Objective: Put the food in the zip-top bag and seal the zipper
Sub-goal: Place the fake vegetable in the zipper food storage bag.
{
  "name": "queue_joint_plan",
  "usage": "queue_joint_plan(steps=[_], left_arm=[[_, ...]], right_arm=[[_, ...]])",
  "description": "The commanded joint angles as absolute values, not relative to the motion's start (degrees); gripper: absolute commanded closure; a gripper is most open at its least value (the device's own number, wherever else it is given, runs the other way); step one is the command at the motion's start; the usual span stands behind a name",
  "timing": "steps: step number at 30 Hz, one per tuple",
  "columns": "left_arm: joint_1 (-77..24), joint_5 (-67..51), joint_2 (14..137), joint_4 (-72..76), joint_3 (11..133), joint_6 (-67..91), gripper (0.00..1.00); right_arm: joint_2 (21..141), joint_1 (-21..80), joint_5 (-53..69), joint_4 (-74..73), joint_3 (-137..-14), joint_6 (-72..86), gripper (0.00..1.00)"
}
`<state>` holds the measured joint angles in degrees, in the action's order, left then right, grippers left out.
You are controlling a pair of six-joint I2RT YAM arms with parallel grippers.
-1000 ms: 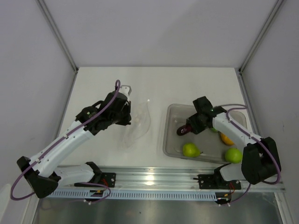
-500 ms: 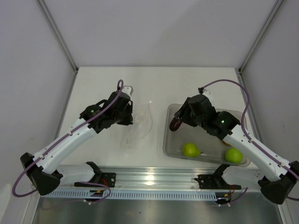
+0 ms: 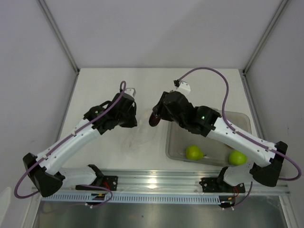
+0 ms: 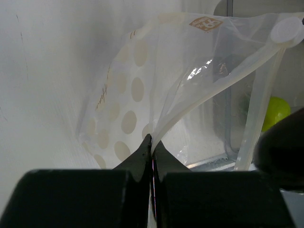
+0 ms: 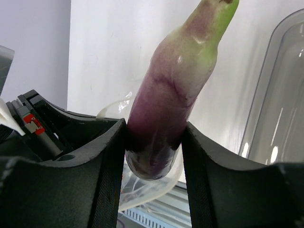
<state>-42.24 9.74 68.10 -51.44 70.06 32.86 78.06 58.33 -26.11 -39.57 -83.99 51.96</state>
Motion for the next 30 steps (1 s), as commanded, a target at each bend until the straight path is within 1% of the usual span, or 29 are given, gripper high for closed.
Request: queue_joint_plan(steps=[1,7,11,15,16,17,18,19,20,21,22,24,30], left_arm=[[-42.0,8.2,67.9,-50.6,72.3,34.6,0.99],[-42.0,8.3,68.0,-51.3,72.9,34.7,0.99],[-42.0,8.3,68.0,-50.9,72.3,35.1,0.99],[-42.0,8.5,68.2,-51.0,72.4,35.1,0.99],[-42.0,8.7,67.9,-51.2,72.6,35.1,0.99],[-42.0,8.9,67.9,-51.1,72.3,35.0,0.99],[-42.0,9.1,67.6,-51.1,72.3,35.0,0.99],[-42.0,9.2,67.3,-51.0,72.3,34.8,0.99],[-42.0,9.3,67.2,-51.1,72.3,34.8,0.99],[-41.9,9.4,67.2,-51.1,72.2,34.7,0.99],[-41.9,9.2,67.1,-51.0,72.4,34.5,0.99],[-41.8,9.2,67.1,-51.1,72.2,34.5,0.99],[-41.7,7.2,65.7,-48.3,70.6,33.4,0.99]], right_arm=[[80.4,60.1,-32.8,-36.5,-86.8,55.7,0.98],[84.3,64.5,-36.6,-36.7,-88.3,58.3,0.96],[86.1,65.9,-35.3,-35.3,-88.0,59.7,0.91],[88.8,68.1,-35.0,-37.3,-90.1,60.7,0.64],[89.2,68.6,-35.2,-37.8,-90.3,60.7,0.48],[89.2,68.9,-35.2,-38.3,-90.4,60.7,0.4],[89.1,69.2,-35.2,-38.8,-90.2,61.1,0.28],[88.7,69.2,-35.2,-39.7,-90.1,61.1,0.24],[88.4,69.1,-35.2,-40.1,-89.7,61.2,0.23],[87.9,69.1,-35.8,-40.4,-89.0,61.2,0.18],[86.8,68.9,-35.9,-40.8,-88.6,61.5,0.09],[85.3,68.4,-35.3,-40.5,-86.8,61.3,0.07],[78.9,64.3,-33.5,-41.5,-84.6,58.8,0.06]])
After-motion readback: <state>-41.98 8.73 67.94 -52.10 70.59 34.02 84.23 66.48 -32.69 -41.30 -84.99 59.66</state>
